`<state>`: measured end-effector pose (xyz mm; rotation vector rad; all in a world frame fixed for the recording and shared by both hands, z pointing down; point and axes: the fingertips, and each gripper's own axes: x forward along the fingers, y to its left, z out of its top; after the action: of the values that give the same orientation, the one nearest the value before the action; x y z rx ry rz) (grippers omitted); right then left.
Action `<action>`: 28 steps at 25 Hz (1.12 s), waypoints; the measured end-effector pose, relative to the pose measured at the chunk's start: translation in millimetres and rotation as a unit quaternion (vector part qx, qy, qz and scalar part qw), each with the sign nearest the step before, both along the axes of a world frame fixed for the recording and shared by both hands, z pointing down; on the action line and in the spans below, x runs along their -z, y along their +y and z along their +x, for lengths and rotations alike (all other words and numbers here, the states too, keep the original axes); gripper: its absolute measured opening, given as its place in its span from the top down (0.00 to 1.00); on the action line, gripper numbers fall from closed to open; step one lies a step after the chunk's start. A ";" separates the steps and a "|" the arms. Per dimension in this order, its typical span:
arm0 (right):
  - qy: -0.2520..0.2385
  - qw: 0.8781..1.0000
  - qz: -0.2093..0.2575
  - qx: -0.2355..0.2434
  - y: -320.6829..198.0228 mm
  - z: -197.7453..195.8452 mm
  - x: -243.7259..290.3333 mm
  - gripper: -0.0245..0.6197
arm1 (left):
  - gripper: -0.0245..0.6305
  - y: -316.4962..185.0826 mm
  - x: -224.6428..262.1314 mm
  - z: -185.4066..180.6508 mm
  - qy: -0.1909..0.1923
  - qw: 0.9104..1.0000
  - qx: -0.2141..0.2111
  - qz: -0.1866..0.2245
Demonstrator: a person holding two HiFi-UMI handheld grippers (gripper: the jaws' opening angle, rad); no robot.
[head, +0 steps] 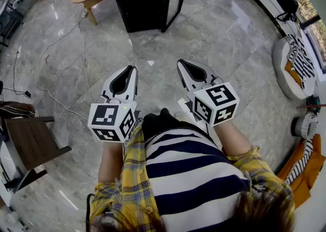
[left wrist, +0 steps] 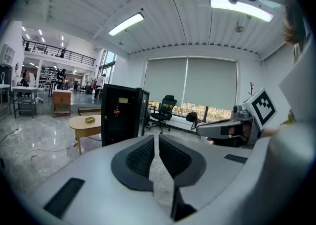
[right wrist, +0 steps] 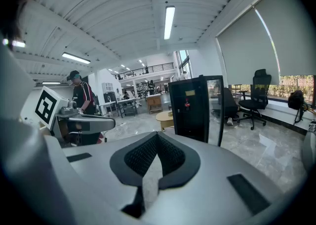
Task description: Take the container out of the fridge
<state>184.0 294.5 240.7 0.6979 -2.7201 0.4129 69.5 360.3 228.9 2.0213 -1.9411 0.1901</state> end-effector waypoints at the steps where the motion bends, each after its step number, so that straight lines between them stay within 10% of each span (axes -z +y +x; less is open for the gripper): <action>1: 0.002 1.000 -0.001 -0.002 -1.4 -0.6 -1.3 0.92 | 0.90 -0.7 -0.9 -1.5 -0.003 1.000 0.000 -0.001; 28: 0.006 1.000 -0.024 0.006 -26.2 -48.6 -30.4 0.92 | 0.91 -28.6 -21.3 -46.7 -0.046 0.999 -0.024 0.003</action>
<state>135.4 268.3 271.1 0.6688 -2.6922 0.4683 22.8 331.7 250.3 2.0978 -1.9500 0.2942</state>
